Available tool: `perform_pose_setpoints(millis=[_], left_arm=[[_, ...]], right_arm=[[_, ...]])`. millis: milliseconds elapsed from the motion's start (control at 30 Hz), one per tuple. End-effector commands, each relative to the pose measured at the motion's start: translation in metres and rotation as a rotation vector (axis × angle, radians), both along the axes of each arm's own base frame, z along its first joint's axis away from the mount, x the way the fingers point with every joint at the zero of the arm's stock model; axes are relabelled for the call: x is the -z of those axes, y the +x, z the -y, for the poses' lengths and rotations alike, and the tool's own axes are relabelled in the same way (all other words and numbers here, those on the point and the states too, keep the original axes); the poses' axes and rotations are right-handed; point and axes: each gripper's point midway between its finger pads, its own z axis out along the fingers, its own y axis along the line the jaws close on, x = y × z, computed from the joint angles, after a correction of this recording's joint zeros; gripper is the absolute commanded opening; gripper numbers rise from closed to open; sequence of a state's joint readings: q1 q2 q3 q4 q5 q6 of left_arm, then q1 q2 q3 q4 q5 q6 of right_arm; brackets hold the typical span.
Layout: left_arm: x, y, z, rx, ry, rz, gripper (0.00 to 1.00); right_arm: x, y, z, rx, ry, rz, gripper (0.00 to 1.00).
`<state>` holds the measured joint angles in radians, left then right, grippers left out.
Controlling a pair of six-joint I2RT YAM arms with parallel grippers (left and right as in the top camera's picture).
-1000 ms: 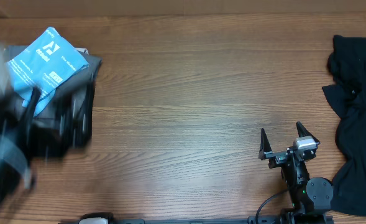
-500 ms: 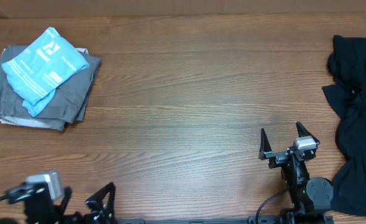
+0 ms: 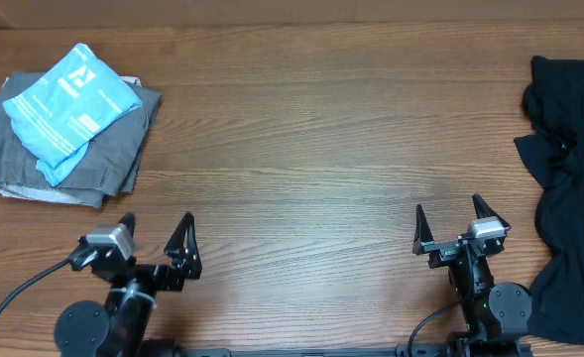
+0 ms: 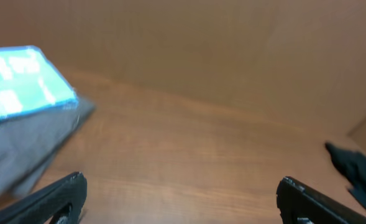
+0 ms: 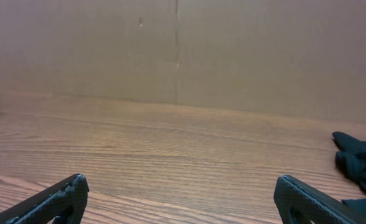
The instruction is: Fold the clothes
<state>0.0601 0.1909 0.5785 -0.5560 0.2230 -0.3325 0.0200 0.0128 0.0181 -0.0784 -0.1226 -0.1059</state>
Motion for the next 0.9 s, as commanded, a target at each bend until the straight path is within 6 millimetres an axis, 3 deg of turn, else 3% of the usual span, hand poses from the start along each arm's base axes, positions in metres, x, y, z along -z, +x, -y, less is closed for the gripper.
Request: perform_pose_setpoints(millis=[0,233,500,767,867], left_arm=[[0.022,0.013,-0.005,-0.019,0.017,0.056,1.0],[0.074,0.028,-0.007,-0.029,0.026,0.071,1.0],[0.115,0.037,-0.016,-0.073,0.035,0.06,1.0],[0.113,0.037,-0.004,0.011,0.337,0.12,1.0],[0.113,0.037,-0.003,0.022,0.369,0.126,1.0]], right_arm=[[0.002,0.0,0.003,0.014,-0.003,0.005,1.0],[0.002,0.0,0.003,0.014,-0.003,0.005,1.0],[0.002,0.0,0.003,0.014,-0.003,0.005,1.0],[0.002,0.0,0.003,0.014,-0.003,0.005,1.0],[0.002,0.0,0.003,0.014,-0.003,0.005,1.0]])
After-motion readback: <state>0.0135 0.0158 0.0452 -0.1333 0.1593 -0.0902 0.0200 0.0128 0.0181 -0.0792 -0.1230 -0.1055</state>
